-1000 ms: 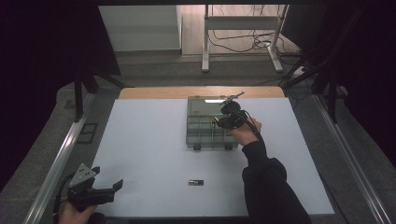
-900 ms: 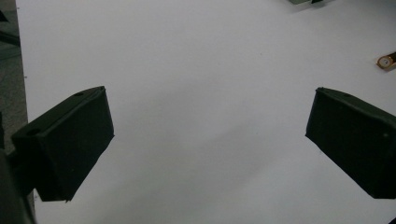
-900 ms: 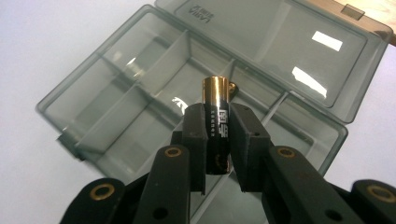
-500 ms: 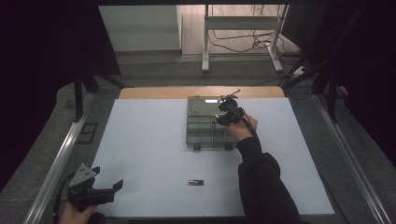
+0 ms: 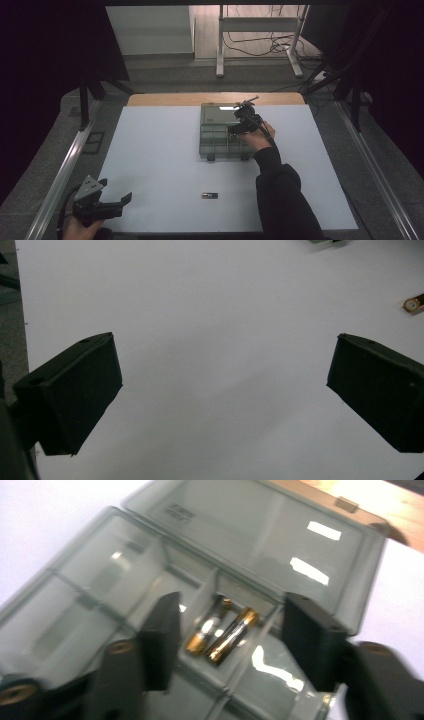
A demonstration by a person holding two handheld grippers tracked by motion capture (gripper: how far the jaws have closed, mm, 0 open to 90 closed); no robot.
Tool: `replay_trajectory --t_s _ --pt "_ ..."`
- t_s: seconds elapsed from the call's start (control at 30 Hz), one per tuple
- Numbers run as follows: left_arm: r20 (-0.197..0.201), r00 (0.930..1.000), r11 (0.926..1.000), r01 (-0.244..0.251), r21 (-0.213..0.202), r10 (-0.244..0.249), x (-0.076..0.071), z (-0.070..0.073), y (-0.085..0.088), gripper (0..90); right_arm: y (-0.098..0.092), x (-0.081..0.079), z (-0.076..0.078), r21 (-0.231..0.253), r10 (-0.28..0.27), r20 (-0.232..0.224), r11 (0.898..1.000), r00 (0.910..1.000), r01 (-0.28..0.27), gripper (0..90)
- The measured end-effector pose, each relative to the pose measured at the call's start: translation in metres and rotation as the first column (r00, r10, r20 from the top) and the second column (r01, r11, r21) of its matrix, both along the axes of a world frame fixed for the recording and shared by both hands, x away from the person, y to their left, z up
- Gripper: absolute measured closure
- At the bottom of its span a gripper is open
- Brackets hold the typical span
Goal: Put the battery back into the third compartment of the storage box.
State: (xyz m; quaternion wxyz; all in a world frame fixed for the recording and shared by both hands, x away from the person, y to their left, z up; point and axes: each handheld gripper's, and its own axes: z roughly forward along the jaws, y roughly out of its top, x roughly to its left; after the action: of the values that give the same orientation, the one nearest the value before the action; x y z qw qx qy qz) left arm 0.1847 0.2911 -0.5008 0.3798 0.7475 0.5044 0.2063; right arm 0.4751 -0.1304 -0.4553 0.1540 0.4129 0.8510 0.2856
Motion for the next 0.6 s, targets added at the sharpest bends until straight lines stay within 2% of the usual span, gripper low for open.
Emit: replay_trajectory --t_s 0.07,0.23,0.3,0.47,0.6 --pt "0.0 1.0 1.0 0.0 0.001 0.0 0.0 0.0 0.0 1.5 -0.001 -0.004 0.002 0.009 0.033 -0.005 0.999 0.9994 -0.033 25.5" --pt "-0.001 1.0 1.0 -0.003 -0.001 0.003 0.0 0.0 0.0 1.5 0.001 -0.018 0.004 -0.036 0.117 -0.011 0.992 0.9931 -0.117 9.9" --pt "-0.001 1.0 1.0 -0.003 -0.001 0.003 0.0 0.0 0.0 1.5 0.002 -0.025 0.005 -0.049 0.14 -0.011 0.989 0.9901 -0.14 7.1" --pt "-0.001 1.0 1.0 -0.004 -0.001 0.004 0.0 0.0 0.0 1.5 0.0 -0.041 0.006 -0.038 0.198 0.008 0.98 0.9802 -0.197 2.4" --pt "-0.001 1.0 1.0 -0.004 -0.001 0.004 0.0 0.0 0.0 1.5 0.002 -0.053 0.007 -0.06 0.226 0.014 0.973 0.9741 -0.225 0.2"
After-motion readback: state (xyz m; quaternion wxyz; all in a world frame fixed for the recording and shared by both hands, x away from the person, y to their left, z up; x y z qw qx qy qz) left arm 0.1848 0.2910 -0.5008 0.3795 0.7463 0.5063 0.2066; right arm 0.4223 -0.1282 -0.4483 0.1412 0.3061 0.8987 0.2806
